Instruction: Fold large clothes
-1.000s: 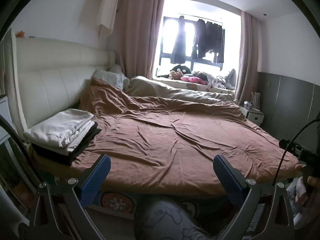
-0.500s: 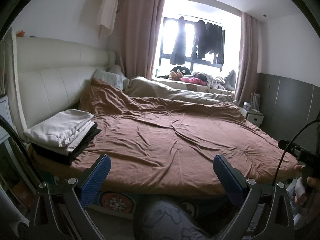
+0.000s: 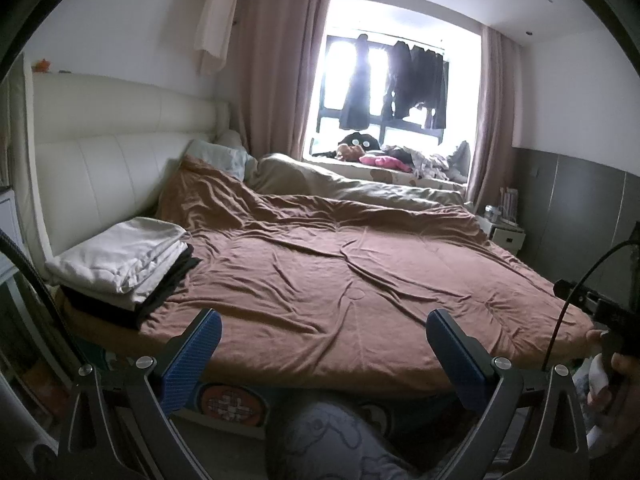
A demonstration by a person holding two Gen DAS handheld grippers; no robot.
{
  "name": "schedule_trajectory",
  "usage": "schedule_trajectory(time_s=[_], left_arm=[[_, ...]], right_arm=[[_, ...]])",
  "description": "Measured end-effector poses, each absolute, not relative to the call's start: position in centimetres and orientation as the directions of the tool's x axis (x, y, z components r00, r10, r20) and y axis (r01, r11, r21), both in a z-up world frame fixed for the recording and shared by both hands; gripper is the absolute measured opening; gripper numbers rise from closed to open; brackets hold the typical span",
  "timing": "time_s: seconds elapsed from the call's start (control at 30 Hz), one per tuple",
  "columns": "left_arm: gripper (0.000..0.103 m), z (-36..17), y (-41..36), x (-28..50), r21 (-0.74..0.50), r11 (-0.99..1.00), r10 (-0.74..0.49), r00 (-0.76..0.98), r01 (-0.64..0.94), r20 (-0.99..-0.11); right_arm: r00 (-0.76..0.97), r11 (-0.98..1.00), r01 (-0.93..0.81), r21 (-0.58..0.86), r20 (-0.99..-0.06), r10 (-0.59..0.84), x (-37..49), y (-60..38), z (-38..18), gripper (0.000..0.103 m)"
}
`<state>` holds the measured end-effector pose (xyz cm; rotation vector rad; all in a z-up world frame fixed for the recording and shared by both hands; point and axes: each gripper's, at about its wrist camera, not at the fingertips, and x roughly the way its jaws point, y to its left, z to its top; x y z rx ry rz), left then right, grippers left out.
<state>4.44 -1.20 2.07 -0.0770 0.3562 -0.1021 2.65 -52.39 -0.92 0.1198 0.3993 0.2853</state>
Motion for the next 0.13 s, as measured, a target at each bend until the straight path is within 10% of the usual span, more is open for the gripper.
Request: schedule_trajectory(time_s=[0.13], left_arm=[[0.103,2.1,-1.06,4.45,-0.093,0.992,-0.113,0.932,0.086,-0.343]], right_arm=[[0.882,0.953,-0.25,0.17,-0.365,0.296,2.65,-52.39,-0.92,0.103]])
